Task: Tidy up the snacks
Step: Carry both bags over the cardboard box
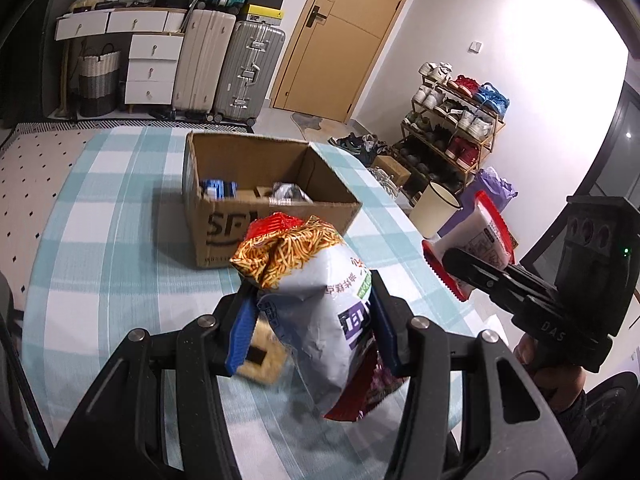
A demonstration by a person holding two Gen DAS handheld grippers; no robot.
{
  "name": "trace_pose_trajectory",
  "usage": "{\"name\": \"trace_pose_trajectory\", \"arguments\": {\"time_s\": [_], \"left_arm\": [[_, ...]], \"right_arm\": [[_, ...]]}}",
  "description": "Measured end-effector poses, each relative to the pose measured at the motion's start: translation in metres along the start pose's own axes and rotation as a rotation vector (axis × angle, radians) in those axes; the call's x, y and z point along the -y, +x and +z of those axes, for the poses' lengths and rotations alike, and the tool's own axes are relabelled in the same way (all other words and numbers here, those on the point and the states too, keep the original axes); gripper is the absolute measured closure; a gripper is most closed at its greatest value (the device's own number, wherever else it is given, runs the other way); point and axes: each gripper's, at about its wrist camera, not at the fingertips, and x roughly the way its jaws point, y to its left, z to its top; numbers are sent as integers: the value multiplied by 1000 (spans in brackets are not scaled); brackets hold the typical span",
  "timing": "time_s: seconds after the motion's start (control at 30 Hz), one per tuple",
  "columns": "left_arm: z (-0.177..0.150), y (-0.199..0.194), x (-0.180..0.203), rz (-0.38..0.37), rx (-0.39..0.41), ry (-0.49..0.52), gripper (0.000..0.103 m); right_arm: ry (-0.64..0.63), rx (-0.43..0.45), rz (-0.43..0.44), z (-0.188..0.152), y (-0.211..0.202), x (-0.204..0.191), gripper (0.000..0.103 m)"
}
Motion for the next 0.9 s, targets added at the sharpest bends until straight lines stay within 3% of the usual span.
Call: {"name": "trace_pose_trajectory", "arguments": {"time_s": [0.53, 0.9], "left_arm": [[96, 43, -1, 25, -1, 49, 55], [149, 103, -15, 51, -37, 69, 55]], "right_arm": [[-27, -17, 55, 77, 54, 14, 82], [-26, -55, 72, 115, 113, 34, 82]]}}
